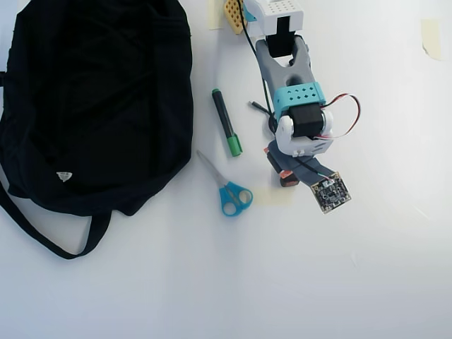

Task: Put the bike light into the black bag

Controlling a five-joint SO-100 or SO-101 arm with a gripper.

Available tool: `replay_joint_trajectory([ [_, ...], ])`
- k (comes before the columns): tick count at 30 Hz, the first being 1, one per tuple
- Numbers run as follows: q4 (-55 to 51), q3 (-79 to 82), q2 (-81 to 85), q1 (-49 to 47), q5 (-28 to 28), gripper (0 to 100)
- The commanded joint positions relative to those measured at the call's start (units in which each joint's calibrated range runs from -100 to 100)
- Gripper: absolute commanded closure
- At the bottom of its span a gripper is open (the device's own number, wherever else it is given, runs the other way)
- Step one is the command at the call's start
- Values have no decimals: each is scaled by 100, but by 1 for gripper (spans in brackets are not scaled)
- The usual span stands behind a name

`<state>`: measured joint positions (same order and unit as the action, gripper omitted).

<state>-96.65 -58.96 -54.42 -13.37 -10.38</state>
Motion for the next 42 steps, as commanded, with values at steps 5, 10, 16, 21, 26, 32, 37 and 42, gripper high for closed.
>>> replay_joint_trajectory([
  [5, 18, -213, 156, 13, -42, 89],
  [10, 18, -213, 131, 13, -226, 78],
  [16, 87, -204, 123, -24, -273, 78],
  [21, 389, -133, 98, -31, -341, 74],
  [26, 501, -168, -43, -76, -347, 71],
  [32, 458, -142, -52, -174, -331, 71],
  [37, 268, -150, -43, -263, -331, 71],
  [42, 70, -186, 31, -308, -331, 71],
])
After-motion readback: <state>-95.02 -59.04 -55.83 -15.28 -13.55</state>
